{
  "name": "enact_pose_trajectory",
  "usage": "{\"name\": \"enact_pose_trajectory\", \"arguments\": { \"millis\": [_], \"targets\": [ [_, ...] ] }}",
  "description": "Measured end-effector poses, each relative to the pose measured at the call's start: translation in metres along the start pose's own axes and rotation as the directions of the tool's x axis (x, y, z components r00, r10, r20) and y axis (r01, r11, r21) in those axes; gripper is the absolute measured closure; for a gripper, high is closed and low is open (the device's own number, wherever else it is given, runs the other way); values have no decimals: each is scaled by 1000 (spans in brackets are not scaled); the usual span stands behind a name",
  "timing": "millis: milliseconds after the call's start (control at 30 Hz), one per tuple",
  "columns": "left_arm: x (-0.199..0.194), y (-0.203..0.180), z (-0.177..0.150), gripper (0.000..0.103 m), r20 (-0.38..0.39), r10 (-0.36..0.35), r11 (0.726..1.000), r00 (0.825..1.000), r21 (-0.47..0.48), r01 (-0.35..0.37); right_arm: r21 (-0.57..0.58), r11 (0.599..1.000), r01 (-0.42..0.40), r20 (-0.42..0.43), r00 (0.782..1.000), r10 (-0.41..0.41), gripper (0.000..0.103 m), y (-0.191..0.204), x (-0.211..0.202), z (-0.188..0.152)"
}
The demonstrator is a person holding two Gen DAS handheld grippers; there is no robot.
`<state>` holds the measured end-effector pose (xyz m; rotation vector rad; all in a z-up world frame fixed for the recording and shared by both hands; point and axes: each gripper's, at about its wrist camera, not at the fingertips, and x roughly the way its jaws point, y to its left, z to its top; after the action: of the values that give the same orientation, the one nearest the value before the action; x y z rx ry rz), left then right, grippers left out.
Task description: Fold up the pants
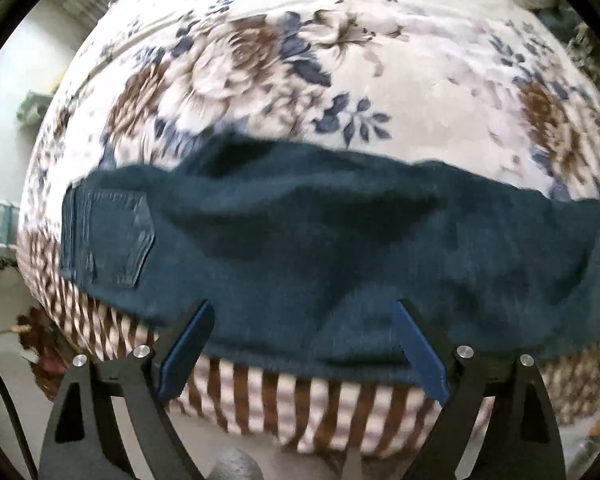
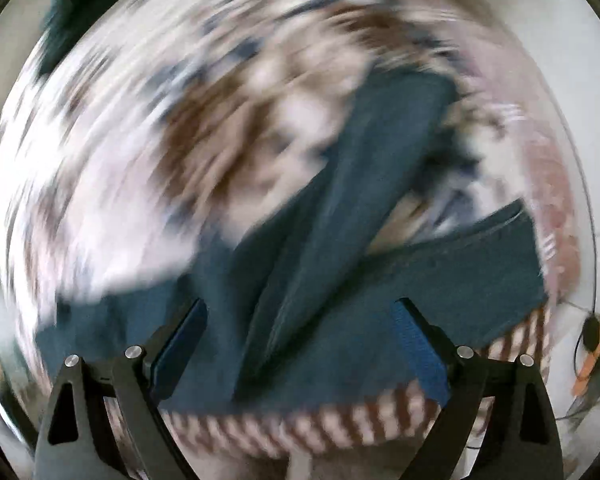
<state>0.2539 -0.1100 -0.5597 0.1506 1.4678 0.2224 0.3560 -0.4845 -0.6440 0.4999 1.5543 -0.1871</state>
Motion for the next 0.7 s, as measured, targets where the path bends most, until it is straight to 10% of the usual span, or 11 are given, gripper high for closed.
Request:
{"name": "enact_pose_trajectory", "arguments": {
  "millis": [200, 267, 367, 500, 700],
  "targets": [
    [31, -36, 35, 12, -5, 46, 996, 999, 78, -46, 97, 984, 148, 1, 989, -149, 19, -15, 48, 79],
    [35, -46, 40, 12, -4, 52, 993, 999, 106, -51, 91, 969, 231, -22, 973, -230, 66, -17, 60, 84],
    [29, -53, 41, 12, 0, 36, 991, 999, 127, -36, 195, 968, 156, 48, 985, -168, 88, -42, 36, 69],
    [20, -57, 34, 12, -6, -2, 990, 1000, 140, 2, 293, 956, 29, 154, 985, -77, 88, -92, -25, 20],
    [18, -75, 14, 12, -35, -17, 979, 999, 200, 23, 499, 861, -99, 45, 995, 88, 86, -193, -6, -42]
  ]
}}
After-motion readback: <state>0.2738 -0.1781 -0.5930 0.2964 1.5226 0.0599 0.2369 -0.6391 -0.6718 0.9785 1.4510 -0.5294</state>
